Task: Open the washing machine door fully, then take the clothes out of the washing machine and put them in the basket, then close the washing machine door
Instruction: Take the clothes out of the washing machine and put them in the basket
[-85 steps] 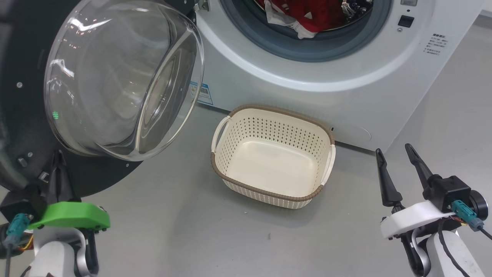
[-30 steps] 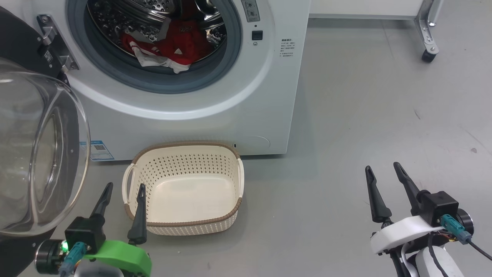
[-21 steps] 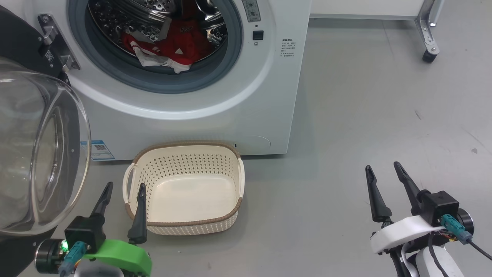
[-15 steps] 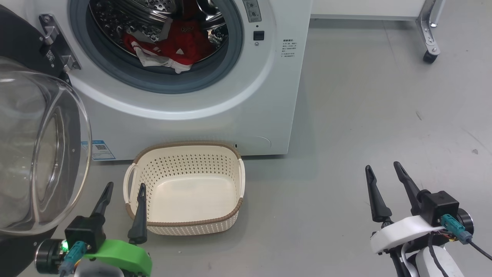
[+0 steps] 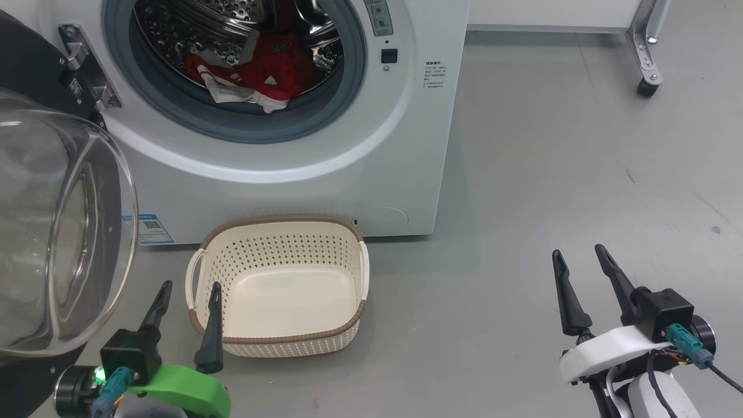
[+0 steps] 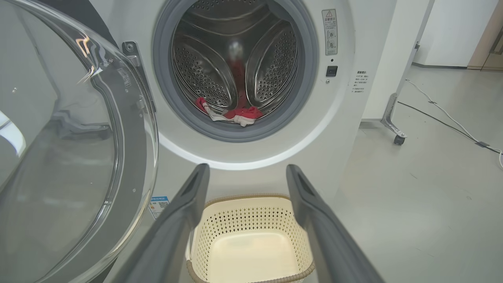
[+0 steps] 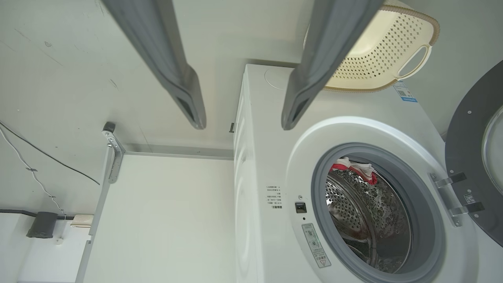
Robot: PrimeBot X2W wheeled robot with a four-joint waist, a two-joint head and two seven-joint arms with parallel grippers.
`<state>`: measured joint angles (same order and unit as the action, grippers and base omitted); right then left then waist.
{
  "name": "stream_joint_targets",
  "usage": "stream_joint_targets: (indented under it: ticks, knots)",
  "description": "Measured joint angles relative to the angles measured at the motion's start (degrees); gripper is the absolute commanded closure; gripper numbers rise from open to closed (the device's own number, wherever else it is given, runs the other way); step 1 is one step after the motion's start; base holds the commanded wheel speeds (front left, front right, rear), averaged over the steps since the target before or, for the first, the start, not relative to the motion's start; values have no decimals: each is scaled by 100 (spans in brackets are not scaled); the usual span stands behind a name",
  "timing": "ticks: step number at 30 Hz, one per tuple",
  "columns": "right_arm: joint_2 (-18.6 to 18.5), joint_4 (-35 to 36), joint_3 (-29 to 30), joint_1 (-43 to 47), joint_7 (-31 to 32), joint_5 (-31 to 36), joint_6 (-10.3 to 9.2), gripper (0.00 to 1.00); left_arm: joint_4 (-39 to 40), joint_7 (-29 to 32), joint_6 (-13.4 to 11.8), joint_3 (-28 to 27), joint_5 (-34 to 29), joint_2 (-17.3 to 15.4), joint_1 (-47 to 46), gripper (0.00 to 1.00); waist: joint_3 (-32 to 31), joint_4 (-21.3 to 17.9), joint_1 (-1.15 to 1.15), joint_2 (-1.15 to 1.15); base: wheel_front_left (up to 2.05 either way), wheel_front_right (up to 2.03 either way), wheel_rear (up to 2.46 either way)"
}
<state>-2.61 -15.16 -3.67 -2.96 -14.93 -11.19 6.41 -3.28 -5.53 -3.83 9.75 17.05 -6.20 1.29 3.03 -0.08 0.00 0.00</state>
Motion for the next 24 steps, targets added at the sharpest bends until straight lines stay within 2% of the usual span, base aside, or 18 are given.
stream_joint_targets:
  ticks: [12, 24]
  knots:
    - [1, 3, 19, 31, 1, 1, 0, 0, 42, 0, -43, 4, 0, -2, 18, 0, -23, -15, 0, 0, 52, -52, 0]
    - [4, 10, 22, 89, 0, 1, 0, 0, 146, 10, -47, 31, 0, 0, 38, 0, 0, -24, 0, 0, 95, -95, 0]
